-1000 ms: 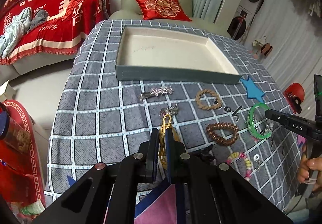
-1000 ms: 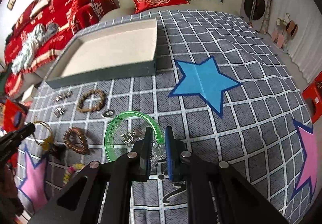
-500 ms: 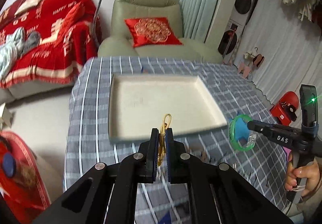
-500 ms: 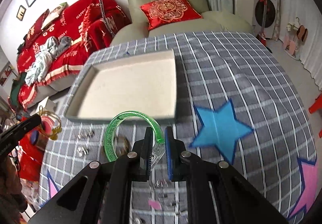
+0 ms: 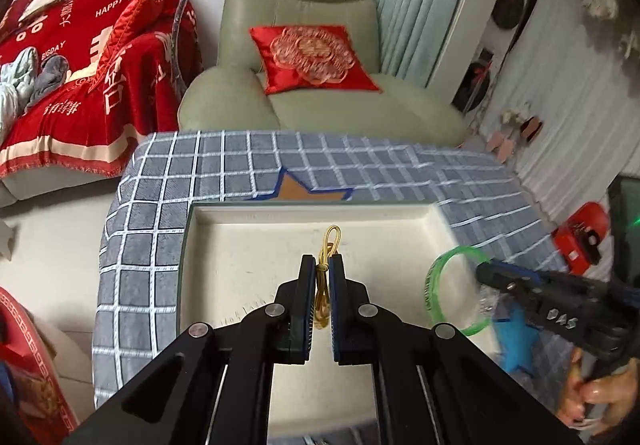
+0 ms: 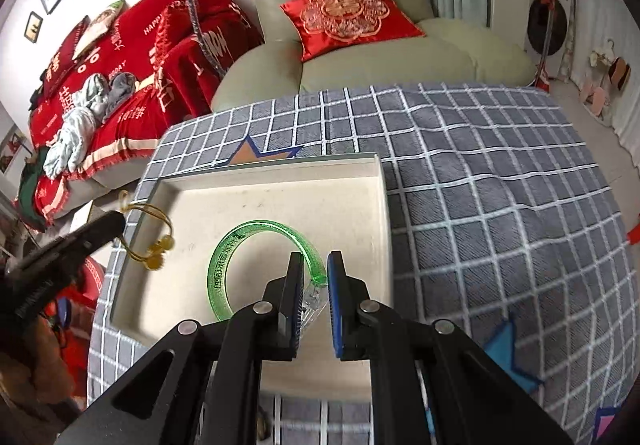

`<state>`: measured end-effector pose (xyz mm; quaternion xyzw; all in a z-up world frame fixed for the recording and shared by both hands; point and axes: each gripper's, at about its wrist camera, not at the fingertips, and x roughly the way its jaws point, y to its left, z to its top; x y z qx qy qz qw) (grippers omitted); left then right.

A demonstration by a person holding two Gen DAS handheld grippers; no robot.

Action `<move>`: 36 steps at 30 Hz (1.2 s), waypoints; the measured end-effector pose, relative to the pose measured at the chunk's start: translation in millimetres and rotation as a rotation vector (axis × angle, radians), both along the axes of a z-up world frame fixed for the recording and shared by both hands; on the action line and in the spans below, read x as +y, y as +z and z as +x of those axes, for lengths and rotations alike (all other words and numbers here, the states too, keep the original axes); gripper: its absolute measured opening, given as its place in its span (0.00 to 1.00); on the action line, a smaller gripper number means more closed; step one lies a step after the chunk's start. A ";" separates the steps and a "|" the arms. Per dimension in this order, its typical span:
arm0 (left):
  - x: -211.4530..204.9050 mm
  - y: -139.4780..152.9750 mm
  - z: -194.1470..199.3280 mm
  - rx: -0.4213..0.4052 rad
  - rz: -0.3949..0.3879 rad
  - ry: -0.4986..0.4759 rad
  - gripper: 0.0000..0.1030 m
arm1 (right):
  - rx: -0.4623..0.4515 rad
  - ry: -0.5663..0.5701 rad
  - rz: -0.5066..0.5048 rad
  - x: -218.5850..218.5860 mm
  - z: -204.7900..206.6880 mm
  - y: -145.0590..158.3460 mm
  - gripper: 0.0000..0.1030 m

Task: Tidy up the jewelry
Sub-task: 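Carry both items into the white tray and open both tools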

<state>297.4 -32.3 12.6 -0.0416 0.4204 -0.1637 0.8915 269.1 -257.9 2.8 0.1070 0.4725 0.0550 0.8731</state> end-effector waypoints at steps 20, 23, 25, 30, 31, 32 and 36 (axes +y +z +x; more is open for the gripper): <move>-20.3 -75.5 26.7 0.065 0.345 0.065 0.22 | 0.096 -0.008 -0.061 3.8 34.5 -59.9 0.33; -18.0 -72.8 24.7 0.049 0.336 0.075 0.22 | 0.051 0.006 -0.019 6.2 29.3 -46.5 0.63; -17.0 -71.4 24.4 0.041 0.326 0.082 0.23 | 0.025 0.010 -0.019 8.9 24.3 -35.9 0.63; -11.2 -67.4 22.5 0.037 0.306 0.102 0.98 | -0.027 0.010 0.013 5.8 0.5 -12.4 0.71; -9.5 -64.3 18.5 0.012 0.304 0.120 1.00 | -0.032 0.011 0.016 5.1 -3.8 -8.6 0.71; -9.1 -60.2 14.7 -0.018 0.298 0.123 1.00 | -0.037 0.011 0.018 4.2 -9.0 -5.7 0.71; -11.7 -50.3 4.9 -0.029 0.300 0.103 1.00 | -0.055 0.008 0.043 -1.1 -32.4 5.3 0.79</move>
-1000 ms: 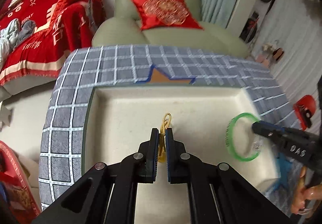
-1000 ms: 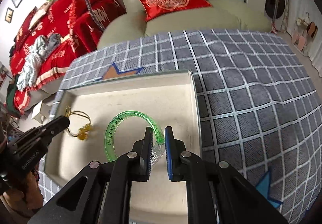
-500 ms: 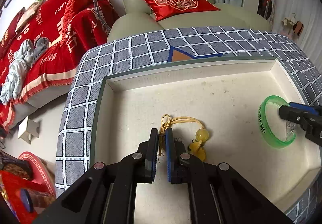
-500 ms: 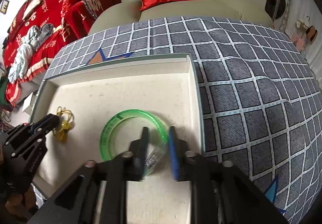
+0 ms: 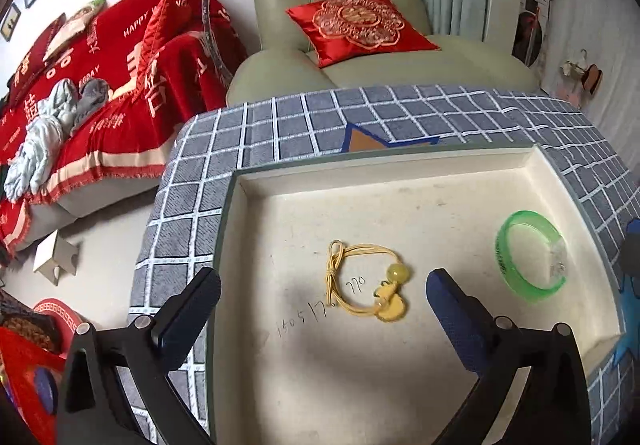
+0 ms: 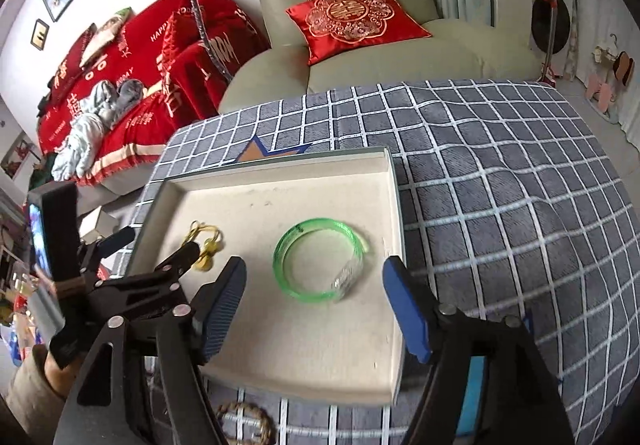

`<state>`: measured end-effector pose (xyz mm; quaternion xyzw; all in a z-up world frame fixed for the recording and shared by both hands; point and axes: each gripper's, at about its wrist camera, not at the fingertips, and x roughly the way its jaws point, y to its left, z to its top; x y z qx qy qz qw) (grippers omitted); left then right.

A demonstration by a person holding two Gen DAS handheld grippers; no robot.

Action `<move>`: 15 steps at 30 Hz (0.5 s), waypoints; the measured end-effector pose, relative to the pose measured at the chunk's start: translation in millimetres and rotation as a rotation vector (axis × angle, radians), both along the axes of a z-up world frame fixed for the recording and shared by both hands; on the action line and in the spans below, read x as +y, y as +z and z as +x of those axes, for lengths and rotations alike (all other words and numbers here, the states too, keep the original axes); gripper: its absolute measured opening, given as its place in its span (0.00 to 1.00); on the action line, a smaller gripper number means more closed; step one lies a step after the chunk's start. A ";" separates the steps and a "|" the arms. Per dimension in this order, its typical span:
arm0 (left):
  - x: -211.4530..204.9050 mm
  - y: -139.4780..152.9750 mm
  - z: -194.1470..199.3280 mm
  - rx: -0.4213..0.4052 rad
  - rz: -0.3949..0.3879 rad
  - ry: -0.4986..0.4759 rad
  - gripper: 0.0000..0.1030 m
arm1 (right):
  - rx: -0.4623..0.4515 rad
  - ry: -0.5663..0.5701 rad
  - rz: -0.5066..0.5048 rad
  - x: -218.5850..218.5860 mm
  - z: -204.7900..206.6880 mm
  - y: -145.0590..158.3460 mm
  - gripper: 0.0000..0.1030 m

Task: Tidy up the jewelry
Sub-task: 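Carry both items into the white tray and open both tools, then move both tools back over the silver jewelry on the table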

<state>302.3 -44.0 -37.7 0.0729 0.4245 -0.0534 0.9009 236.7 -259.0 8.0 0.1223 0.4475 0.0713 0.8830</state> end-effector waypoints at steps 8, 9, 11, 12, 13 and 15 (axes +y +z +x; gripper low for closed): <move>11.5 27.3 -56.8 -0.050 -0.037 -0.072 1.00 | -0.029 0.009 0.039 -12.8 -56.9 12.7 0.85; 13.8 28.8 -65.8 -0.046 -0.048 -0.089 1.00 | -0.023 0.004 0.036 -14.4 -65.1 12.1 0.85; 19.0 30.5 -86.3 -0.046 -0.063 -0.101 1.00 | -0.003 0.000 0.040 -16.0 -79.7 8.1 0.85; 21.7 30.1 -96.9 -0.045 -0.071 -0.102 1.00 | 0.005 -0.004 0.045 -17.4 -88.1 4.9 0.85; 24.9 28.6 -107.9 -0.039 -0.080 -0.102 1.00 | 0.019 -0.011 0.045 -18.5 -98.8 -0.5 0.85; 30.4 23.9 -126.4 -0.024 -0.097 -0.092 1.00 | 0.045 -0.020 0.031 -17.7 -115.4 -11.0 0.85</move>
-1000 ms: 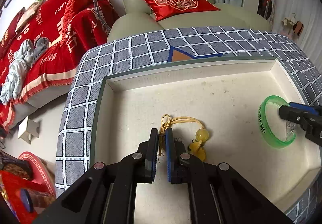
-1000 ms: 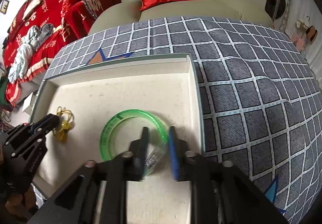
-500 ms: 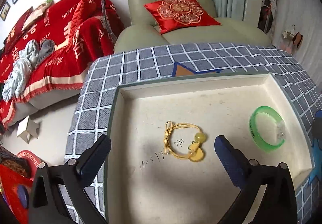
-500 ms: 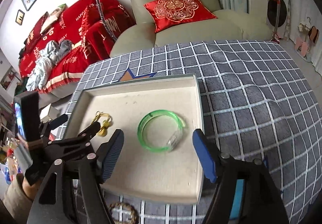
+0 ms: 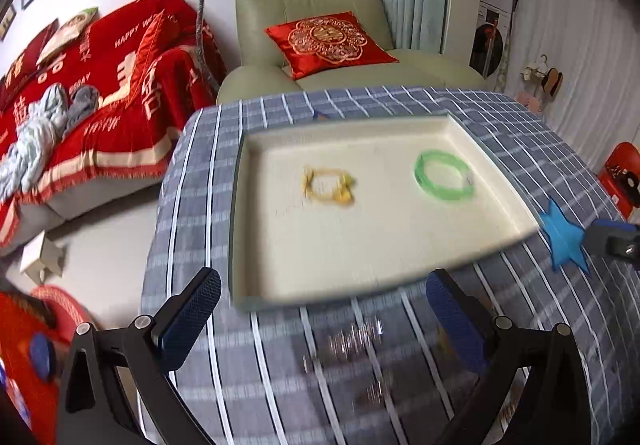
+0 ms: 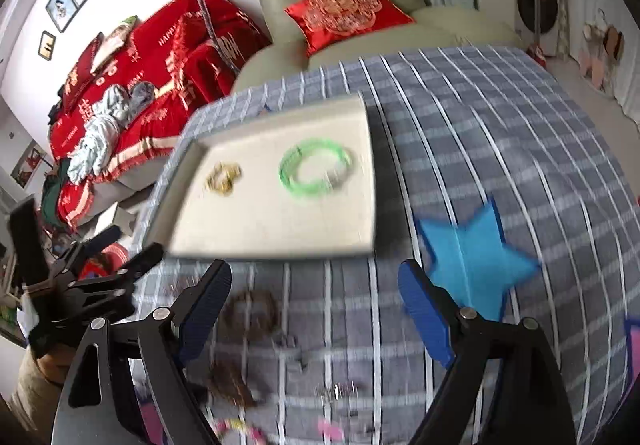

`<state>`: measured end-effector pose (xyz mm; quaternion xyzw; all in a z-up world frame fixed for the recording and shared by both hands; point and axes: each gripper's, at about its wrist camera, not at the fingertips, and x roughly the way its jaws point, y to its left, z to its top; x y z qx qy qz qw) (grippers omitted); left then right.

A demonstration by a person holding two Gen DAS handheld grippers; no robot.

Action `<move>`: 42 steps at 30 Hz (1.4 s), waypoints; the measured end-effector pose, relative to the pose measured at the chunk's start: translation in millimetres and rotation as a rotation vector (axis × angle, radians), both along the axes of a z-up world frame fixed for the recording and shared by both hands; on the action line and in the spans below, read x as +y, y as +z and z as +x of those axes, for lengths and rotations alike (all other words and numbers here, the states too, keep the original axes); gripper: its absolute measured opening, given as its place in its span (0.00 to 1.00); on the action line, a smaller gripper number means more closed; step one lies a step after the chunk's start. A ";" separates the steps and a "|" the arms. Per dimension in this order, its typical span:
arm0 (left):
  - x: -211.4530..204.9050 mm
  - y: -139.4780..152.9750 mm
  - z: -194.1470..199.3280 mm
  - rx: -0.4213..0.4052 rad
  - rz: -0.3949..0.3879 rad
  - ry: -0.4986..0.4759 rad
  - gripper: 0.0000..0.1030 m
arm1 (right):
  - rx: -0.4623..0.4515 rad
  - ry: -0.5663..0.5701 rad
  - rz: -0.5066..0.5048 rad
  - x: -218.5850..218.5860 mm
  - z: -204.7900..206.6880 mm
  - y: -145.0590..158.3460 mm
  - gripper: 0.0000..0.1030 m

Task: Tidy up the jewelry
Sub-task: 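Move both tools back over the silver jewelry on the table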

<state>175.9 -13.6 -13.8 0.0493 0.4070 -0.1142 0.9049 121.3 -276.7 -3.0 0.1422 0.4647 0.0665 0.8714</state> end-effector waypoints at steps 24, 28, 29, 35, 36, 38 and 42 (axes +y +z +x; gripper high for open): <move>5.4 -55.4 -39.6 0.118 0.027 0.046 1.00 | 0.092 -0.014 -0.176 18.0 -53.7 -59.7 0.85; 5.7 -57.7 -37.5 0.130 0.018 0.041 0.98 | 0.084 -0.002 -0.200 26.1 -50.6 -60.0 0.85; 5.1 -58.0 -37.6 0.127 0.016 0.038 0.94 | 0.082 0.001 -0.206 27.6 -50.3 -60.2 0.85; -4.6 -59.2 -39.6 0.120 0.015 0.002 0.78 | 0.067 0.016 -0.264 39.0 -47.8 -60.5 0.74; -6.0 -58.6 -40.0 0.121 0.011 -0.004 0.77 | 0.065 0.020 -0.274 40.9 -47.7 -60.4 0.71; -8.8 -57.7 -41.2 0.117 0.015 -0.007 0.70 | 0.060 0.025 -0.290 43.9 -47.7 -60.1 0.66; -13.7 -55.4 -44.5 0.098 0.016 -0.029 0.48 | 0.049 0.023 -0.304 46.1 -49.3 -58.6 0.48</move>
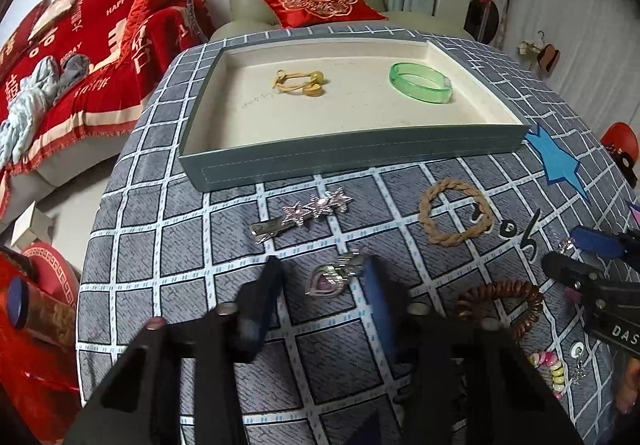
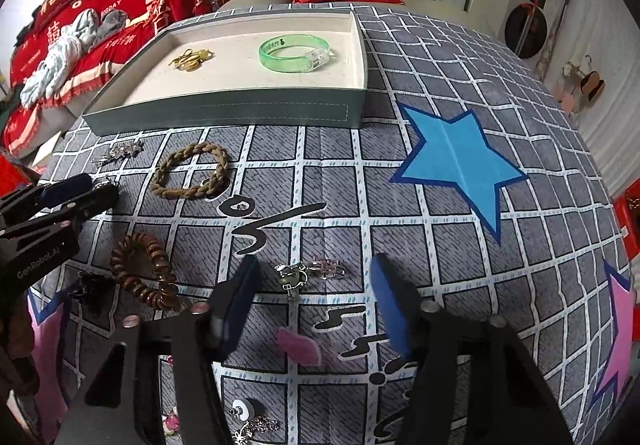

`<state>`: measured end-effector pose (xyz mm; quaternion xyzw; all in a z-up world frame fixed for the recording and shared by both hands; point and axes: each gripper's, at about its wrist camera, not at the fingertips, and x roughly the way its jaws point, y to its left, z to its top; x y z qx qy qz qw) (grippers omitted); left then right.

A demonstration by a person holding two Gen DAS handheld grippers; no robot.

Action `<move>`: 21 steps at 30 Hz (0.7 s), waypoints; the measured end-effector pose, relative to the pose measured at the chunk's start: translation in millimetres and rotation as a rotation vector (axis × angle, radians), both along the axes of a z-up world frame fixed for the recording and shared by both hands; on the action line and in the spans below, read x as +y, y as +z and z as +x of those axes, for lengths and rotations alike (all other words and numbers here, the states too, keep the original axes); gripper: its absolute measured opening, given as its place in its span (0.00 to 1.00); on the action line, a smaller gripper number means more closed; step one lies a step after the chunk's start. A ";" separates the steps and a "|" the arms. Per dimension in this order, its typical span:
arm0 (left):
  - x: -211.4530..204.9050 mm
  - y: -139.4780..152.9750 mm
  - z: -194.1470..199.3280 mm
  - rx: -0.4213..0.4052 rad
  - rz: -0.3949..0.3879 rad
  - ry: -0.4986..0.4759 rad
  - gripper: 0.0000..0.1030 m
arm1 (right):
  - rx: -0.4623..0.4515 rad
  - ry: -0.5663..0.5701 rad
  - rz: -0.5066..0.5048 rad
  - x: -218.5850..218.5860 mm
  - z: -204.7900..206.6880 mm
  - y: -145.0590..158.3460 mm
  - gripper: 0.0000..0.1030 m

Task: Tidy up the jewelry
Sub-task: 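Move both tools back over the silver jewelry on the table, then grasp the silver heart pendant with the left tool while the right tool grasps a silver chain charm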

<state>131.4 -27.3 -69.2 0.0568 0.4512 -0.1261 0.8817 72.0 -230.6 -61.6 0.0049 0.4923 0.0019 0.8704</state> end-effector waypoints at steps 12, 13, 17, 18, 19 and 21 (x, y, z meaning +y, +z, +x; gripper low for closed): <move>15.3 2.9 0.0 0.024 -0.080 0.019 0.33 | -0.004 -0.031 0.105 -16.5 -5.7 4.7 0.35; 16.0 3.6 0.0 0.026 -0.085 0.021 0.33 | -0.003 -0.034 0.117 -19.0 -4.7 5.1 0.35; 19.8 10.8 -0.9 0.021 -0.102 0.027 0.33 | -0.006 -0.055 0.176 -30.5 -2.7 11.2 0.35; 20.4 13.1 -1.2 0.018 -0.105 0.027 0.33 | -0.009 -0.059 0.188 -33.1 -1.7 13.5 0.35; 21.1 15.8 -1.0 0.016 -0.109 0.027 0.33 | -0.013 -0.064 0.206 -36.0 -0.3 16.6 0.35; 22.2 22.3 1.2 0.012 -0.123 0.027 0.33 | -0.024 -0.068 0.235 -40.8 3.9 24.8 0.35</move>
